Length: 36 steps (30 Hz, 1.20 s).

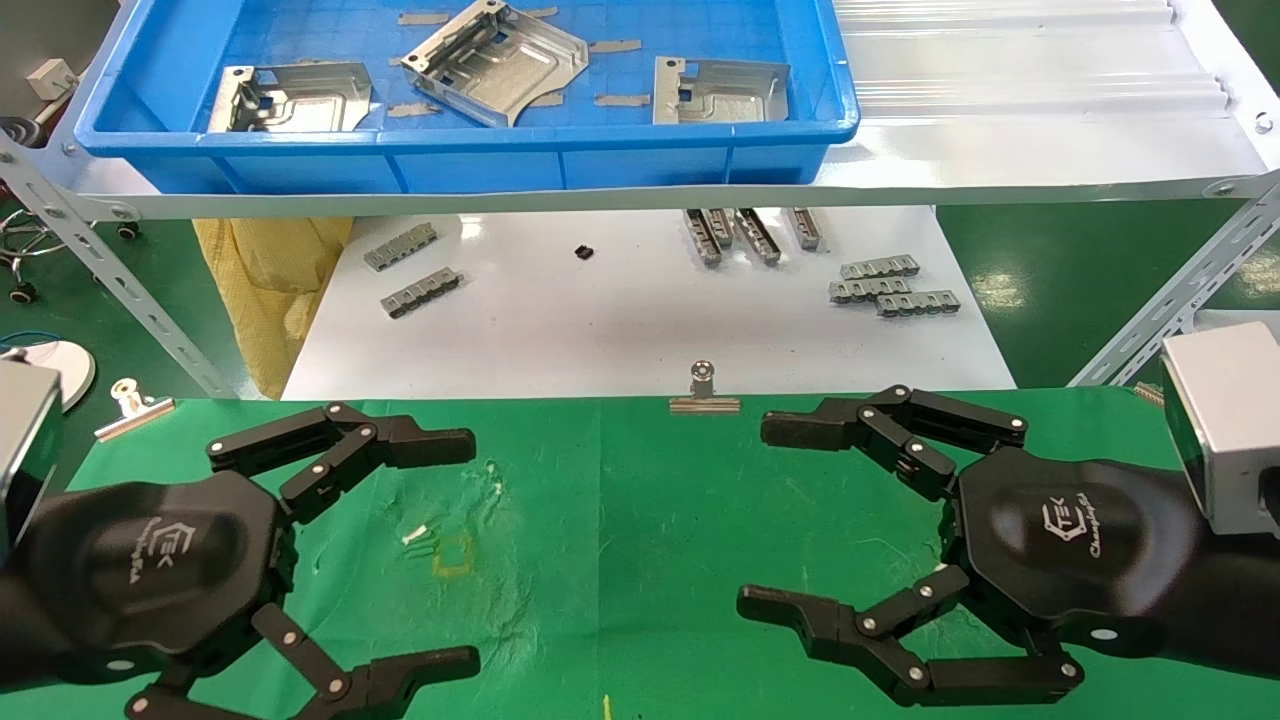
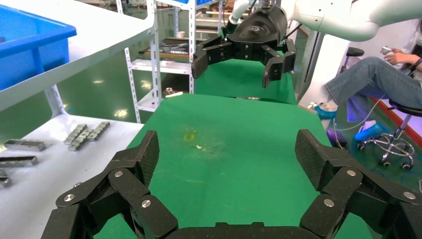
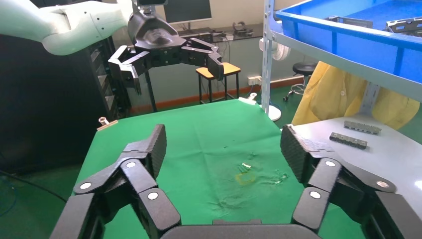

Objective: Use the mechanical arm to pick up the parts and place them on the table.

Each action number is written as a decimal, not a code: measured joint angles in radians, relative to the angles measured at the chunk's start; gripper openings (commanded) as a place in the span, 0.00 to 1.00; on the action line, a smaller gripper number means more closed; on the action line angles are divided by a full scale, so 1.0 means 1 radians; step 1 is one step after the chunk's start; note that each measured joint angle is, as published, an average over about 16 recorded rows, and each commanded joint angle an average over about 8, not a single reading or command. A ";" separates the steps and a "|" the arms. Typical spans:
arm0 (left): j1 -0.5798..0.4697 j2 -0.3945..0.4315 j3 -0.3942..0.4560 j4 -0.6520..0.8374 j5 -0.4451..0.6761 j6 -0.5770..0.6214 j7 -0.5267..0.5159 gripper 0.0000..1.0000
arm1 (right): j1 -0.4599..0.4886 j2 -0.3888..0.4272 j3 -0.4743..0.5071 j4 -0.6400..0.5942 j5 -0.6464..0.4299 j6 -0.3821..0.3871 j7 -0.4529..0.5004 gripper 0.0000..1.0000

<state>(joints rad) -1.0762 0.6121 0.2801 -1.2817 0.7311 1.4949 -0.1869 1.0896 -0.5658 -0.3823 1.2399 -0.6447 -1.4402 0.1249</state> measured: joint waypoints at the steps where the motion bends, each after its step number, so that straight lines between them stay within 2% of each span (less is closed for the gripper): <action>1: 0.000 0.000 0.000 0.000 0.000 0.000 0.000 1.00 | 0.000 0.000 0.000 0.000 0.000 0.000 0.000 0.00; 25: -0.019 0.003 -0.002 0.001 0.002 -0.005 -0.003 1.00 | 0.000 0.000 0.000 0.000 0.000 0.000 0.000 0.00; 30: -0.093 0.025 0.003 0.023 0.023 -0.021 -0.018 1.00 | 0.000 0.000 0.000 0.000 0.000 0.000 0.000 0.00; 36: -0.275 0.098 0.039 0.132 0.107 -0.052 -0.039 1.00 | 0.000 0.000 0.000 0.000 0.000 0.000 0.000 0.00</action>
<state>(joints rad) -1.3516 0.7103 0.3188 -1.1494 0.8385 1.4433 -0.2255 1.0896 -0.5658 -0.3823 1.2399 -0.6447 -1.4402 0.1249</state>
